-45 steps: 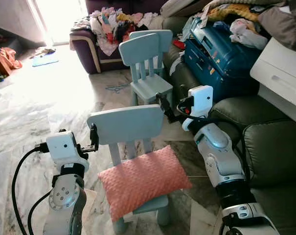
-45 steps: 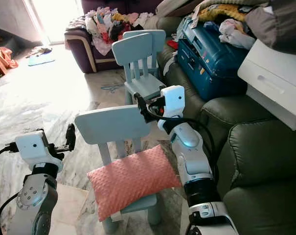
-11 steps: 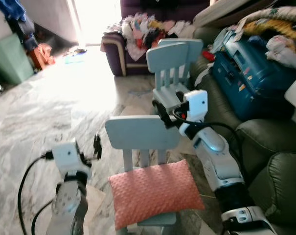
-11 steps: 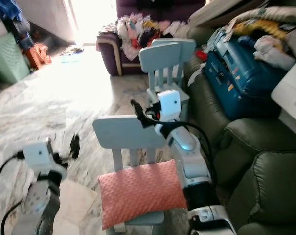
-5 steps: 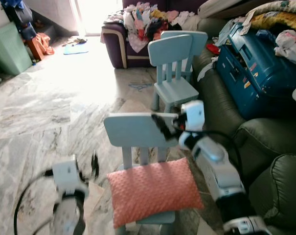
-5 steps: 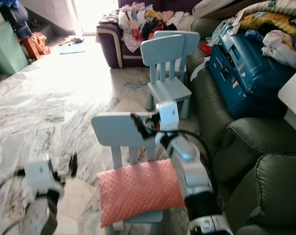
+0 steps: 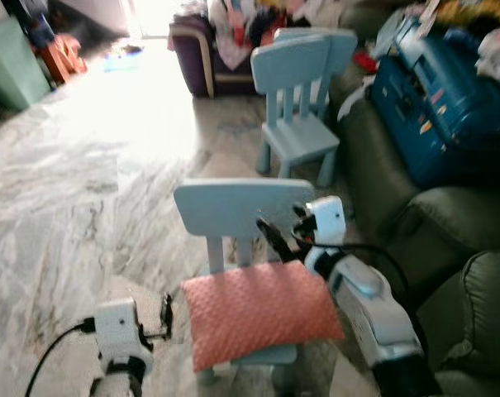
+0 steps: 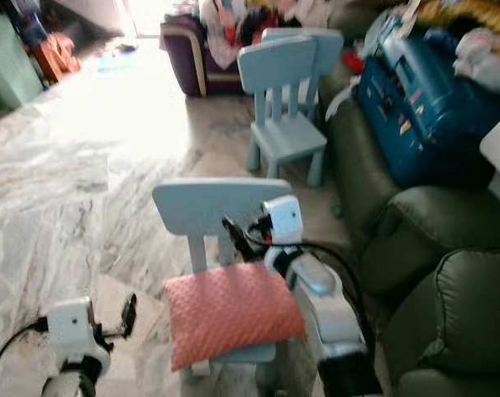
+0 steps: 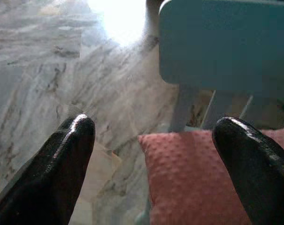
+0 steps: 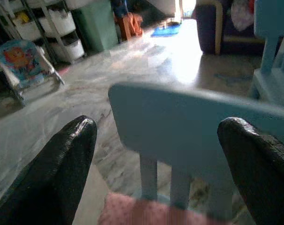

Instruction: Move the pillow to the sofa

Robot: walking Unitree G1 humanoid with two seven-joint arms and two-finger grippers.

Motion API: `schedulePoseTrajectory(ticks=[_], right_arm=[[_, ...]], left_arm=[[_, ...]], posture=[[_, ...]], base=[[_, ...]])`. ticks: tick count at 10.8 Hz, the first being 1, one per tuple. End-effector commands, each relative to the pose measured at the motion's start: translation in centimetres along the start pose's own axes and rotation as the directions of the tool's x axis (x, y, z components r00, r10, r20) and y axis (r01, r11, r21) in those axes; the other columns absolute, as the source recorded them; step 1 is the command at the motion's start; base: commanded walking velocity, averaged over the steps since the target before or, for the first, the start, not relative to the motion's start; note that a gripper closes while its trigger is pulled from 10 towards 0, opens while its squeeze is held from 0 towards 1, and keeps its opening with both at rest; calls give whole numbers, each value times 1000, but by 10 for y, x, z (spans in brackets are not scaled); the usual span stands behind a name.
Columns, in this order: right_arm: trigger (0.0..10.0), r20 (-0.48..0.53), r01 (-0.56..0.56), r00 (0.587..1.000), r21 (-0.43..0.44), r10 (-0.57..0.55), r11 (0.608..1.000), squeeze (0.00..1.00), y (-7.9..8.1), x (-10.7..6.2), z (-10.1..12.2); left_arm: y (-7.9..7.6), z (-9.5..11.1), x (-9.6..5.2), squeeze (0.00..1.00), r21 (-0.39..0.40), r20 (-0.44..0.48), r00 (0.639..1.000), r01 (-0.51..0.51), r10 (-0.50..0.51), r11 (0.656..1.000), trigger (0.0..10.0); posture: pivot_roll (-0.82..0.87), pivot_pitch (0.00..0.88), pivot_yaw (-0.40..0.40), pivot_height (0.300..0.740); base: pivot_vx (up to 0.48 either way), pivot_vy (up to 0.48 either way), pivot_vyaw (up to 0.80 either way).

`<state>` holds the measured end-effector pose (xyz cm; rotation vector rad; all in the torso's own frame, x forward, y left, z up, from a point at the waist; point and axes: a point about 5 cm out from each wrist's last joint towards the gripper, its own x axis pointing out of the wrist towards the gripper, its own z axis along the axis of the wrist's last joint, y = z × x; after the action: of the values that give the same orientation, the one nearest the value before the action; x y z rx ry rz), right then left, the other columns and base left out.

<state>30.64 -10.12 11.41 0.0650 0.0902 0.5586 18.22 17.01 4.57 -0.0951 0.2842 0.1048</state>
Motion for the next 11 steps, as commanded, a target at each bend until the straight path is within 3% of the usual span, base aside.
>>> schedulePoseTrajectory(ticks=[1, 3, 5, 7, 11], right_arm=[[10000, -36, -11, 999, -1, 11, 1000, 0, 4, -7, -5], [10000, -170, 87, 981, -42, -93, 995, 0, -18, -44, -38], [10000, -197, 146, 969, -41, -151, 988, 0, -32, -65, -40], [10000, -179, 171, 968, -37, -175, 985, 0, -35, -64, -33], [10000, -151, 137, 979, -3, -136, 991, 0, -21, -58, -27]], left_arm=[[0, 0, -6, 0, 9, -5, 1000, 12, -11, 1000, 10000], [5, 2, -7, 0, 25, -3, 999, 32, -31, 999, 10000], [11, 1, -10, 0, 35, -18, 999, 31, -30, 999, 10000], [9, 2, -6, 0, 37, -21, 998, 63, -62, 997, 10000], [1, 2, -4, 0, -1, -44, 986, 164, -164, 986, 10000]], posture=[[-134, 233, 39, 740], [-136, 259, 42, 740], [-156, 272, 51, 740], [-168, 264, 62, 740], [-162, 259, 68, 740]], base=[[0, 0, 0], [0, 0, 0], [0, 0, 0], [0, 0, 0], [0, 0, 0]])
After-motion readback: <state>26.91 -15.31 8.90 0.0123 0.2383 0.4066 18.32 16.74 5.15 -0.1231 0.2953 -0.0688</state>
